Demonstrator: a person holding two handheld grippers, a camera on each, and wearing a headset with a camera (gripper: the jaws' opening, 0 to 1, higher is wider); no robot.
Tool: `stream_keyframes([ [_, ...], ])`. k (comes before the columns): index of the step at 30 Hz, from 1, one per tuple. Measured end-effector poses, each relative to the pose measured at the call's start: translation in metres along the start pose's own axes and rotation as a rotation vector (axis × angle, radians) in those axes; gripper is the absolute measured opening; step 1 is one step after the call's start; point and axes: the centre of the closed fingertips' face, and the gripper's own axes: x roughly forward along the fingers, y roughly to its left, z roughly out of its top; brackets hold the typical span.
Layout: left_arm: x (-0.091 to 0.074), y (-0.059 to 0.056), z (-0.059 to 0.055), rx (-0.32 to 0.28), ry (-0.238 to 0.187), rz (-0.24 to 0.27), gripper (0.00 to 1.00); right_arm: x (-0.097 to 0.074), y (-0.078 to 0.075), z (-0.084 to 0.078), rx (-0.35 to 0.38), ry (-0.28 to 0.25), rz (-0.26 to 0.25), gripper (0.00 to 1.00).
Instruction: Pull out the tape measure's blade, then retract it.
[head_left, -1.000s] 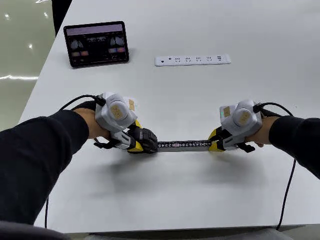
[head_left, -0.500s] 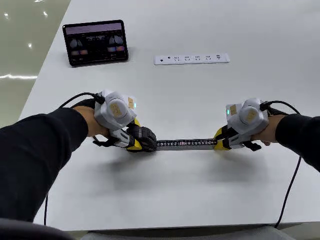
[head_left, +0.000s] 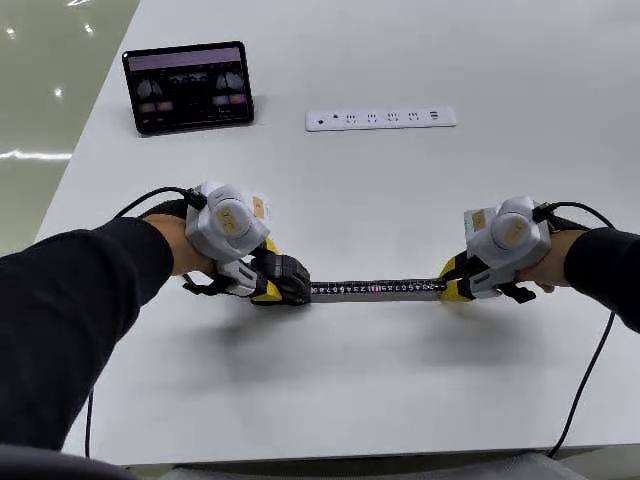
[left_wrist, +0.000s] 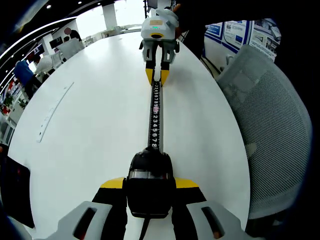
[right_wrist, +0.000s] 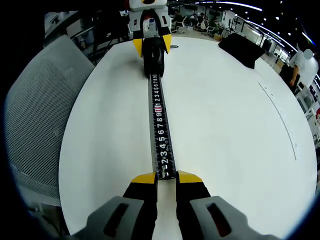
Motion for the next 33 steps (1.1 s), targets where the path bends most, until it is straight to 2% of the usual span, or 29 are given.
stream_keyframes([
  [33, 0.0, 0.003, -0.001, -0.015, -0.013, 0.0, 0.3, -0.014, -0.006, -0.024, 0.017, 0.027, -0.019, 0.08],
])
